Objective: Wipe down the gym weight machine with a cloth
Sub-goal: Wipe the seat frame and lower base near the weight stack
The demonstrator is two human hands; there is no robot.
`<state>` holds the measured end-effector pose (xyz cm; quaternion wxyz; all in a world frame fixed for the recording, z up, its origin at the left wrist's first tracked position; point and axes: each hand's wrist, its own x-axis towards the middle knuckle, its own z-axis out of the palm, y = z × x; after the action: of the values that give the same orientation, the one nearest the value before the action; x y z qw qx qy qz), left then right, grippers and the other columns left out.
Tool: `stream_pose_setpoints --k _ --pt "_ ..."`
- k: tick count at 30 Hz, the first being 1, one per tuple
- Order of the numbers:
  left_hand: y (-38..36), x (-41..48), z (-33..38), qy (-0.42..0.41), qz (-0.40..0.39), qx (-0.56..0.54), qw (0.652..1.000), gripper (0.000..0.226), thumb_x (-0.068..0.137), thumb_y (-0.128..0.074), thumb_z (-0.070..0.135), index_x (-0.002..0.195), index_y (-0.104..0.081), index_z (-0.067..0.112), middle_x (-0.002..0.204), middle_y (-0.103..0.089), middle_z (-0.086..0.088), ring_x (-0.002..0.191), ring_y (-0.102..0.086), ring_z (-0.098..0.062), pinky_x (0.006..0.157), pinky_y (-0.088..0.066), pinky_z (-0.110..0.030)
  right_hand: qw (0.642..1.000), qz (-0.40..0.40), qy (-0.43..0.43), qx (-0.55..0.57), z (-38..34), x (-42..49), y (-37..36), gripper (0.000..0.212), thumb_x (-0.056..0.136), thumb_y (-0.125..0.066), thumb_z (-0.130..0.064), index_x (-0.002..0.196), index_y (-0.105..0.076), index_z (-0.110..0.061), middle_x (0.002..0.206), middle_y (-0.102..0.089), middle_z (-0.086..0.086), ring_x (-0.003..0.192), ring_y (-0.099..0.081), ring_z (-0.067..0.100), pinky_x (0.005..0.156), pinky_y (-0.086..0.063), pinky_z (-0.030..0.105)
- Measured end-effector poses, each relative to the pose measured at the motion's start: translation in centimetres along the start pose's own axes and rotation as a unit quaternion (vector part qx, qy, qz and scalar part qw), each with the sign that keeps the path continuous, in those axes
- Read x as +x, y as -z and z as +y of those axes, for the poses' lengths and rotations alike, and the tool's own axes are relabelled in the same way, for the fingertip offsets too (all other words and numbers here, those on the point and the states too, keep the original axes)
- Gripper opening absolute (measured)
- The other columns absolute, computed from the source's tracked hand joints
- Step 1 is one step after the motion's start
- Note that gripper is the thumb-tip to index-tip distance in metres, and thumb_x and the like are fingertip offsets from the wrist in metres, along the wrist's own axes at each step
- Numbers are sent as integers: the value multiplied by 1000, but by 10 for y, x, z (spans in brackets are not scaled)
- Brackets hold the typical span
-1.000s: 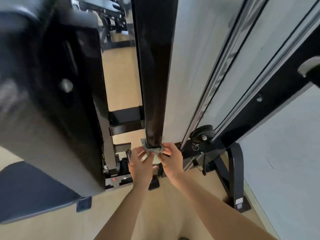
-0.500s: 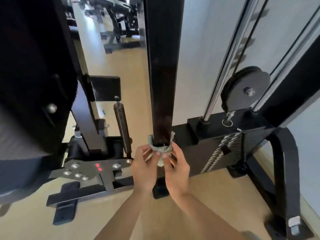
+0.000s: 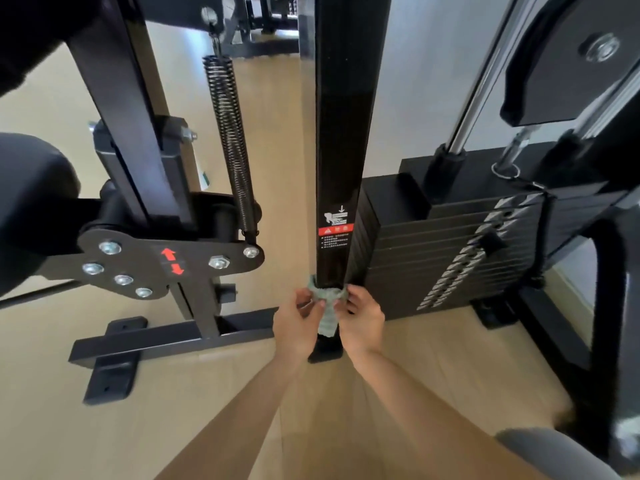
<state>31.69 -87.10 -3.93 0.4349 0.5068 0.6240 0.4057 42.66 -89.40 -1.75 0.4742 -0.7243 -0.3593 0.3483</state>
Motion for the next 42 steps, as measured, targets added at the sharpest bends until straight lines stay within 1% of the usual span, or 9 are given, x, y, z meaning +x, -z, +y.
stream_pose_setpoints --k 4,11,15,18,24,27,31,37,42 --pt "-6 11 -17 42 -23 32 998 23 88 -77 21 107 -65 16 99 -70 9 90 -64 5 69 -46 -8 997 -11 -74 -35 16 8 -10 28 88 -74 -15 116 -72 -17 106 -75 0 98 -69 16 93 -55 35" --pt "-21 23 -44 89 -53 95 990 27 90 -75 23 108 -56 18 104 -66 8 96 -64 -10 85 -53 -30 970 -60 -234 37 56 25 -32 32 90 -71 -14 119 -71 -28 109 -73 -3 103 -69 21 92 -58 46" --pt "-28 24 -57 145 -86 93 981 18 95 -64 23 108 -54 17 102 -66 2 95 -64 -18 86 -57 -42 955 -103 -271 60 46 22 -28 18 99 -59 -16 101 -67 -31 103 -70 -1 96 -66 21 93 -57 47" --pt "-32 28 -74 193 -124 50 972 12 92 -59 22 103 -61 17 100 -71 -8 96 -70 -26 87 -59 -52 950 -109 -285 63 42 19 -27 19 101 -54 -17 116 -64 -26 101 -68 -1 92 -66 20 87 -59 46" --pt "-21 14 -39 218 -16 -71 973 10 90 -70 6 94 -70 15 93 -76 -9 90 -74 -25 88 -61 -46 951 -9 -274 143 21 3 -23 13 95 -65 -9 90 -66 -20 88 -70 5 77 -69 20 59 -57 29" --pt "-10 7 -9 202 23 -145 968 7 91 -70 5 95 -75 7 90 -77 -13 86 -74 -27 76 -62 -38 913 10 -304 272 -10 -9 -21 13 91 -68 2 92 -66 -11 93 -71 13 82 -72 26 70 -61 34" --pt "18 -10 51 106 68 -155 980 6 92 -69 10 96 -74 10 90 -75 -11 80 -70 -18 75 -58 -33 894 1 -246 376 -54 -29 -18 18 89 -68 6 102 -69 -7 103 -73 13 92 -73 26 68 -62 30" --pt "54 -49 133 -114 242 43 962 6 92 -73 22 97 -73 18 81 -74 10 77 -70 -1 71 -56 -20 934 -64 39 349 -126 -61 1 23 91 -69 -3 110 -72 -17 100 -75 -8 96 -71 5 79 -57 19" --pt "87 -58 171 -119 337 -3 934 5 92 -74 21 96 -73 20 81 -74 13 76 -70 -1 67 -53 -16 921 -139 199 304 -159 -63 -8 27 91 -70 -5 118 -71 -10 106 -73 -8 101 -69 4 83 -54 14"
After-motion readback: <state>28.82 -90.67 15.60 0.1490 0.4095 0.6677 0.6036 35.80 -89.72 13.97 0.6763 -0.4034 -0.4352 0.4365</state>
